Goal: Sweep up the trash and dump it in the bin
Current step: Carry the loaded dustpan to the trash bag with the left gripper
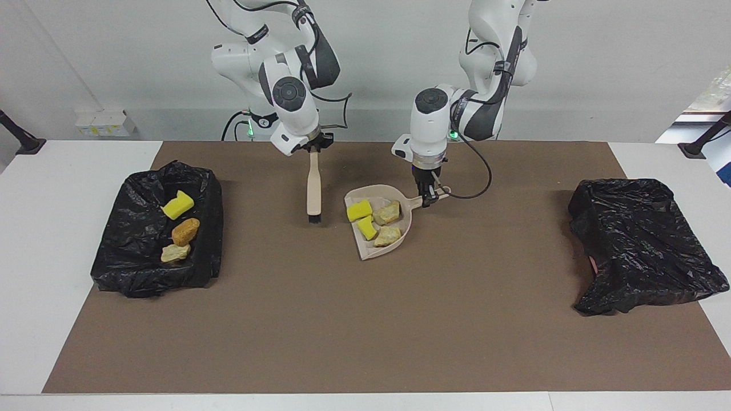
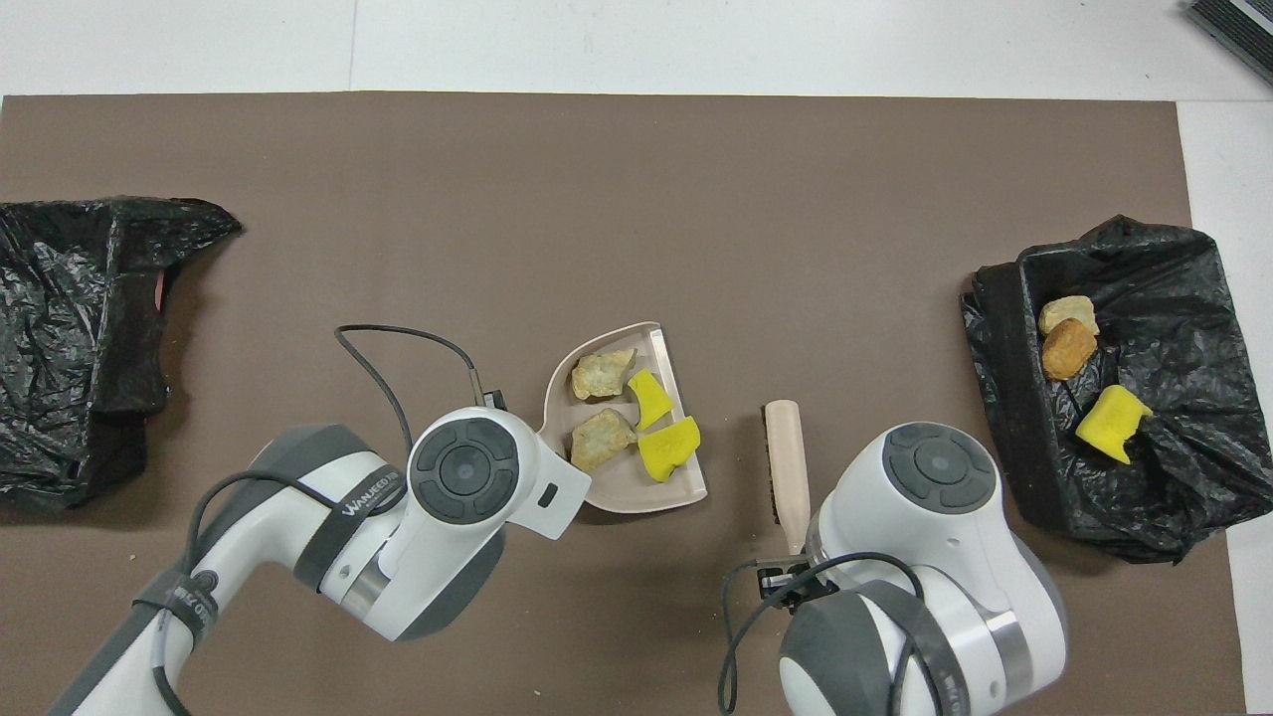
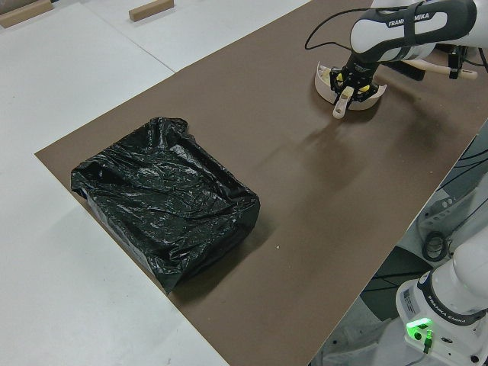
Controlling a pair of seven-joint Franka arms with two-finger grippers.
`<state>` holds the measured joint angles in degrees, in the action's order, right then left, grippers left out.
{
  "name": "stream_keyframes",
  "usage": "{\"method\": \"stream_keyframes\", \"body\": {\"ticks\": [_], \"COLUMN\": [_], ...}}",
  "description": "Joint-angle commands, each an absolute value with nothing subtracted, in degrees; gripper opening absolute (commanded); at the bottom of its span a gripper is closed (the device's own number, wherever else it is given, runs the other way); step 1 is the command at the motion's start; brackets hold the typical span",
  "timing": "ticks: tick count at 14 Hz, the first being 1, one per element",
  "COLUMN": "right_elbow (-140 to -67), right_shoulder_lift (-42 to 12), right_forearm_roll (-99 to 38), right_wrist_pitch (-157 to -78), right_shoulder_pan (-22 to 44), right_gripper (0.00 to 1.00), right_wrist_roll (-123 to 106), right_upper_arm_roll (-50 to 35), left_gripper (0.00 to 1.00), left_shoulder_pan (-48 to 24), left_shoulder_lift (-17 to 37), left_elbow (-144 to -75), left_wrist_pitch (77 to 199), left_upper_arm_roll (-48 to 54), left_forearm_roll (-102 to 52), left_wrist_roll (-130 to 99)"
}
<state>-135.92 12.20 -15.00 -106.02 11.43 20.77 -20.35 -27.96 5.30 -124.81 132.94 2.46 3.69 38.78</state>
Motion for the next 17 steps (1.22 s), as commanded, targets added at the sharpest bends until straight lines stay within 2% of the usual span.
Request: {"method": "stream_keyframes", "body": {"ticks": [1,3,7,9,13,17], "right_elbow": [-139.7,-140.6,-140.6,-140.6,-139.7,-137.9], "right_shoulder_lift": [16.0,14.8,10.0,5.5,4.7,4.7], "right_forearm_roll": [-15.4,-15.4,-17.5,-18.5,-19.2,-19.2], "right_wrist_pitch": [-109.9,-113.2,-117.7,-120.8,-121.0,-119.4], "right_shoulder_pan": [17.5,22.6,28.9,29.4,29.4,28.7], "right_gripper": [0.00,0.00,0.00,0.00,0.00,0.05], "right_wrist_roll": [26.0,31.0,36.7,39.5,40.9,39.8], "right_upper_arm_roll": [-20.8,-20.8,-20.8,-20.8,-20.8,-20.7], "left_gripper": [0.00,0.00,0.00,0.00,0.00,0.00], "left_shoulder_pan": [-22.9,-19.3,-11.4,-7.8,-0.9,6.7], "left_shoulder_lift": [8.1,8.3,11.8,11.9,11.7,11.7], "left_elbow": [-119.1,-116.0,-104.3,-101.5,-96.3,-94.7], "left_wrist_pitch": [132.7,131.3,118.2,114.9,107.6,105.0], "left_upper_arm_roll": [3.1,3.0,2.9,2.9,2.7,2.4], "left_forearm_roll": [1.9,-0.9,-3.4,-3.4,-3.3,-2.1], "left_wrist_roll": [40.3,46.5,59.5,63.9,76.1,87.9]}}
